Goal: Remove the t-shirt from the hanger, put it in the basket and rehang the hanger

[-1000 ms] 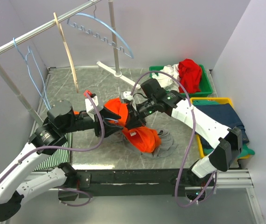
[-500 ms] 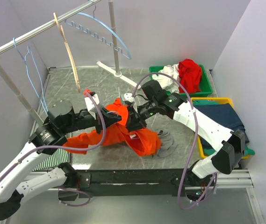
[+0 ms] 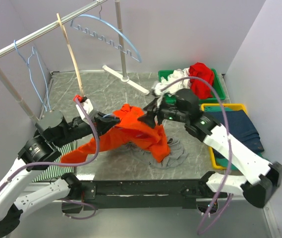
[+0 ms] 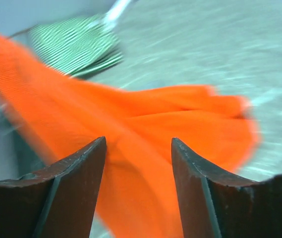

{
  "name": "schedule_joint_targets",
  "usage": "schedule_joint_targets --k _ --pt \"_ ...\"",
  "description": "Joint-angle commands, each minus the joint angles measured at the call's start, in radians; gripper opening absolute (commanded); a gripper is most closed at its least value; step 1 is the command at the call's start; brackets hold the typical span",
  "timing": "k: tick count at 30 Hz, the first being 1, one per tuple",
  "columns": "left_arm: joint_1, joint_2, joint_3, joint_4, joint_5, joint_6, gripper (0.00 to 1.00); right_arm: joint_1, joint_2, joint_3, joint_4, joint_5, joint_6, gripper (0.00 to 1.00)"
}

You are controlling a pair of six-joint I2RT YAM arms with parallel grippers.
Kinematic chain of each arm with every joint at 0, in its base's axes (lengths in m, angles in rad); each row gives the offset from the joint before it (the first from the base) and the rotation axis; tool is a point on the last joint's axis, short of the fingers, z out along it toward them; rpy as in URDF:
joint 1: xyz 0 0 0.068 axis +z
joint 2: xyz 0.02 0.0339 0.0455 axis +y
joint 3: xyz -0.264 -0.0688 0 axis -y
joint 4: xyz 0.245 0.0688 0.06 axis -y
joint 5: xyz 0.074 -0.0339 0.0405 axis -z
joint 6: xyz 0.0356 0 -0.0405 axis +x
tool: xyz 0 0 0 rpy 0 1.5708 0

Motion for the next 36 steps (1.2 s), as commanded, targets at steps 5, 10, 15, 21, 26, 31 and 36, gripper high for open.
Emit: schedule_joint_targets --k 5,10,15,21,26,31,36 --pt "-0.011 -0.052 0.066 -0.04 -0.071 -0.055 0.01 -0.021 -0.214 -0.109 0.149 0.354 0.011 0.7" --pt "-0.011 -0.063 0.09 -0.021 -0.121 -0.066 0.01 0.037 -0.217 -0.132 0.131 0.381 -0.003 0.72" --pt "-0.013 -0.051 0.117 0.017 -0.241 -0.098 0.01 0.211 -0.165 -0.133 0.091 0.616 -0.042 0.72" --pt "-0.011 -0.025 0.115 0.043 -0.417 -0.125 0.01 0.255 -0.228 -0.25 0.236 0.727 0.015 0.72" --pt "-0.011 -0.028 0.109 0.058 -0.423 -0.135 0.01 0.256 -0.217 -0.261 0.244 0.774 -0.006 0.73" --pt "-0.011 -0.052 0.117 0.066 -0.394 -0.144 0.01 0.255 -0.15 -0.253 0.289 0.777 -0.012 0.73" --pt "-0.011 -0.068 0.13 0.049 -0.406 -0.158 0.01 0.255 -0.059 -0.235 0.329 0.768 0.0 0.72"
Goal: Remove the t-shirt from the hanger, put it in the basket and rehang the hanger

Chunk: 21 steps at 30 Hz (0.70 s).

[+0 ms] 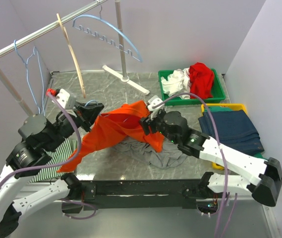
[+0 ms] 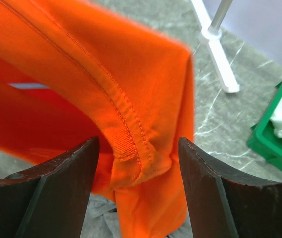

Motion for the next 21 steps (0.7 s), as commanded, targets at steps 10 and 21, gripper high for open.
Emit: schedule_joint_targets --k 10,21 --pt "-0.003 -0.02 0.058 -0.048 0.007 0.003 0.01 0.004 -0.055 -0.007 0.173 0.111 0.059 0.08" --pt "-0.003 -0.045 0.021 -0.141 0.276 0.055 0.01 -0.018 -0.031 0.092 0.152 0.125 0.033 0.0"
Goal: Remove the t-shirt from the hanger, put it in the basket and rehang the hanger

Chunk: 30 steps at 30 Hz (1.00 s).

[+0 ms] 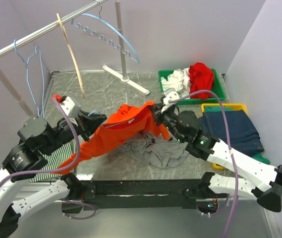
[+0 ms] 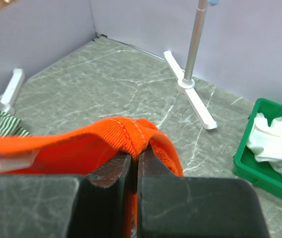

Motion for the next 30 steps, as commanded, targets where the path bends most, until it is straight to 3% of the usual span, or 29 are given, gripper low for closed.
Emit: schedule_joint_targets --k 1,11,18,21,30 --pt "-0.003 -0.017 0.019 -0.031 0.124 0.035 0.01 -0.02 0.083 0.086 0.028 0.028 0.008 0.0" --pt "-0.003 -0.08 0.054 -0.027 -0.039 0.032 0.01 -0.063 0.108 0.023 -0.01 0.029 0.092 0.0" --pt "-0.003 -0.076 0.051 -0.021 0.005 0.049 0.01 -0.065 0.081 -0.017 -0.015 0.028 0.104 0.0" --pt "-0.003 -0.079 0.05 -0.017 0.085 0.052 0.01 -0.079 0.107 -0.006 -0.018 0.002 0.11 0.0" --pt "-0.003 -0.105 0.024 0.104 0.073 0.04 0.01 -0.082 0.248 0.023 -0.038 -0.119 0.13 0.0"
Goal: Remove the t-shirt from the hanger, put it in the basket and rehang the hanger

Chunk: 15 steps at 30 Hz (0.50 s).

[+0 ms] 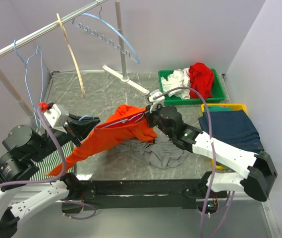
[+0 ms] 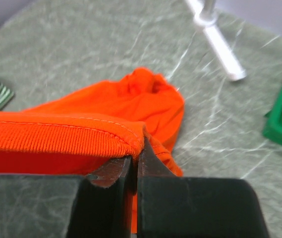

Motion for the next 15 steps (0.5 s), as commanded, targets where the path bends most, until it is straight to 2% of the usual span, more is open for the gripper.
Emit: schedule_joint_targets --k 1,6,10,15 --pt "-0.002 -0.028 0.002 0.158 0.018 -0.011 0.01 -0.01 0.054 0.016 0.004 -0.064 0.047 0.0" --pt "-0.002 -0.055 -0.122 0.375 0.002 -0.049 0.01 -0.011 0.025 -0.064 0.092 -0.205 0.11 0.0" --pt "-0.002 -0.032 -0.197 0.553 -0.105 -0.086 0.01 -0.005 -0.059 -0.156 0.204 -0.227 0.15 0.0" --pt "-0.002 0.039 -0.24 0.685 -0.261 -0.129 0.01 0.006 -0.122 -0.184 0.22 -0.26 0.134 0.0"
